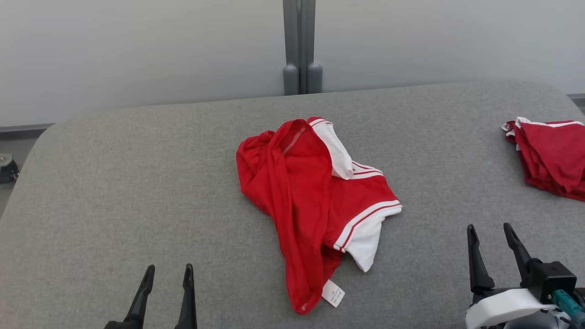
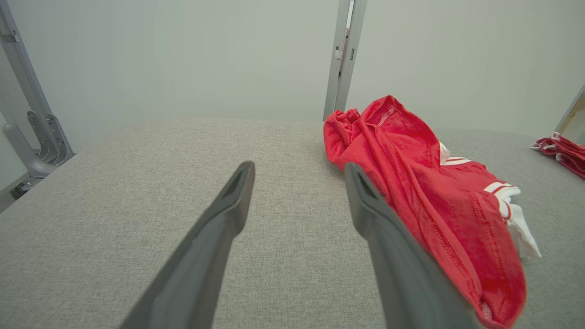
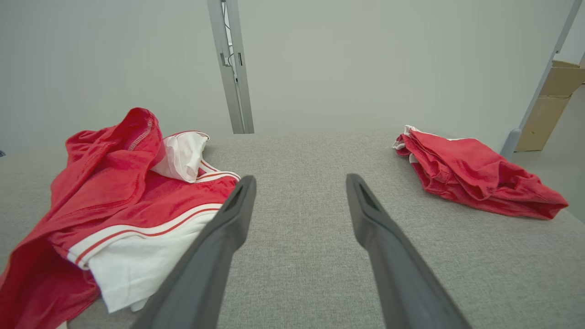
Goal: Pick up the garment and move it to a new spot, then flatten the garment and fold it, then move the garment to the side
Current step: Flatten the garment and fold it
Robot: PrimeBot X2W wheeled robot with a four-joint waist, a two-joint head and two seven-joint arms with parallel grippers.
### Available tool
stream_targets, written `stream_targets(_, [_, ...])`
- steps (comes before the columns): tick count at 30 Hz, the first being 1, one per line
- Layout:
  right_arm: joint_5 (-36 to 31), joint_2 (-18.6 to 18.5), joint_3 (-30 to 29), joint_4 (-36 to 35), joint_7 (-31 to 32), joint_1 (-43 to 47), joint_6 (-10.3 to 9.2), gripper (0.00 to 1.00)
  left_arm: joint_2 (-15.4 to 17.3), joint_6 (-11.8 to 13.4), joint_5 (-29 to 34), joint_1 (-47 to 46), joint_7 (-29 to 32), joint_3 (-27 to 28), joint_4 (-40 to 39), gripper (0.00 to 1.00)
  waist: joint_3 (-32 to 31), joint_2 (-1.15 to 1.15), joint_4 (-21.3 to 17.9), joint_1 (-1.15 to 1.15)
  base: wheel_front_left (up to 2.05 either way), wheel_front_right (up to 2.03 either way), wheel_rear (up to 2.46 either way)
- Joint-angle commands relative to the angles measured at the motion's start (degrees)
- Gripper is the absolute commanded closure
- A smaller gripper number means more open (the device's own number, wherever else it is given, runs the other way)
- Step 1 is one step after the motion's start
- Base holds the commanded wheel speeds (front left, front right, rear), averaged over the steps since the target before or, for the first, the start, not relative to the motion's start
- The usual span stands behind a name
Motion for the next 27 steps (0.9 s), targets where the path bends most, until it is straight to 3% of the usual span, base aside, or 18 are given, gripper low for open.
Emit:
stream_targets(1, [0.45,-0.11,0.17,0.16,-0.16,0.63,-0.08,0.0,0.04,-0.17,0.22,-0.97,-0.02,0.15,0.01,0.0,0.0,0.0,-0.1,0.0,0.0,0.0,0.0])
stream_targets(6, [0.47,-0.18,0.49,0.09,-0.16,0.15,-0.08,0.0,0.04,-0.51,0.92,-1.22,-0.01,-0.87,0.36,0.0,0.14,0.0,-0.56,0.0,0.0,0.0,0.0])
stream_targets(9, [0.52,-0.34,0.55,-0.14,-0.16,-0.07,-0.08,0.0,0.03,-1.76,2.08,-2.16,-0.01,-4.25,0.89,0.0,0.28,0.0,-0.85,0.0,0.0,0.0,0.0])
stream_targets(13, [0.62,-0.6,0.98,-0.05,-0.16,-0.77,-0.08,0.0,0.09,-3.08,2.67,-3.95,-0.01,-11.28,3.92,0.0,0.61,0.0,-1.81,0.0,0.0,0.0,0.0])
stream_targets(15, [0.88,-0.57,1.21,-0.13,-0.16,-0.99,-0.08,0.0,1.32,-3.45,2.0,-5.73,-0.01,-18.68,8.28,0.0,0.82,0.0,-2.9,0.0,0.0,0.0,0.0])
stream_targets(19, [1.09,-0.44,1.13,0.23,-0.16,-1.07,-0.08,0.0,3.55,-3.45,0.33,-9.05,-0.02,-26.54,15.82,0.0,1.18,0.0,-4.36,0.0,0.0,0.0,0.0])
stream_targets(27, [1.38,-0.36,0.69,0.41,-0.16,-1.54,-0.08,0.0,3.13,-3.48,-1.77,-14.77,-0.02,-29.21,25.53,0.0,2.13,0.0,-6.87,0.0,0.0,0.0,0.0])
